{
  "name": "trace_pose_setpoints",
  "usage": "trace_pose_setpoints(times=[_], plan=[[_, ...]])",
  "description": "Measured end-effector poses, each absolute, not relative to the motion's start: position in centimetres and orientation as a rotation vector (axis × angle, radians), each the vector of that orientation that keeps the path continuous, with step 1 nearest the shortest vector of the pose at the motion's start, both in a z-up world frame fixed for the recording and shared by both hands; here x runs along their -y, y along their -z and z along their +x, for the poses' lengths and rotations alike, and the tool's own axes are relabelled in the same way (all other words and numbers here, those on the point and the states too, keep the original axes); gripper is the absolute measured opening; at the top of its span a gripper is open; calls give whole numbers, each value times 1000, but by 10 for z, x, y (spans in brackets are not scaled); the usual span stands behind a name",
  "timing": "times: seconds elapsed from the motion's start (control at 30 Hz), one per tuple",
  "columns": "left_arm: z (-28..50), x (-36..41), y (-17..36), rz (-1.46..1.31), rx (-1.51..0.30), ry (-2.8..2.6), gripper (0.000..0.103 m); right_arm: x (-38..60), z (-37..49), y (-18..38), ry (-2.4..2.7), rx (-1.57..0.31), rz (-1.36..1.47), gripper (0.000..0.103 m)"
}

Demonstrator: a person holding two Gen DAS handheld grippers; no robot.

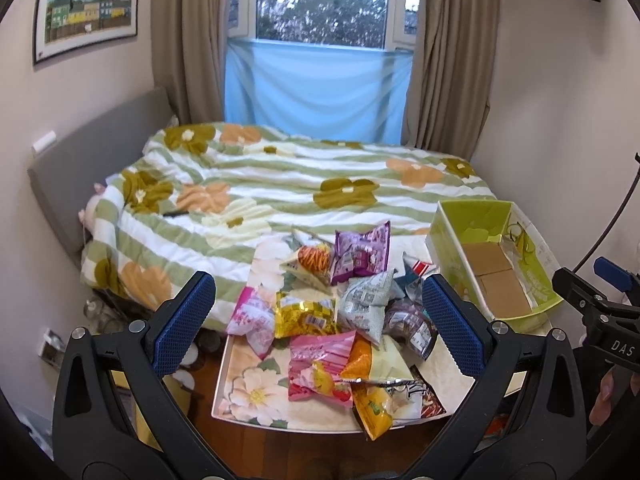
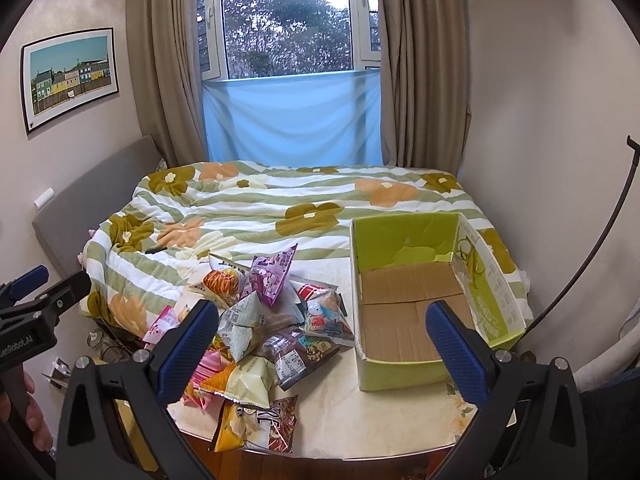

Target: Organize snacks

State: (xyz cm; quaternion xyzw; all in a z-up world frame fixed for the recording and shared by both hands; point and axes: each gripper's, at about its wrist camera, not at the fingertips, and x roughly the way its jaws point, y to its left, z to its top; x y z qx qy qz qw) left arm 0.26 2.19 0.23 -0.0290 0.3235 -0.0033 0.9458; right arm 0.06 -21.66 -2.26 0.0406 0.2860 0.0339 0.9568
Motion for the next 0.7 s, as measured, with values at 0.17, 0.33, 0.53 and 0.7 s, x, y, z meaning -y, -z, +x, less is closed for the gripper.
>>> trace_pose_setpoints(times=[0.17,0.33,0.53,0.7], plan=[[15,-32,37,-120,-792,-17,102,222,10,59,-107,-787,49,103],[28,-38,91,-177,-926,5,102,227,22,112,-184,-948,116,103],[56,-45,165,-262,-1082,47,102,219,29,174,-268,-1083,251,103],[80,-50,210,-290,-1172,88,102,214,36,223,-304,-1192,336,103]])
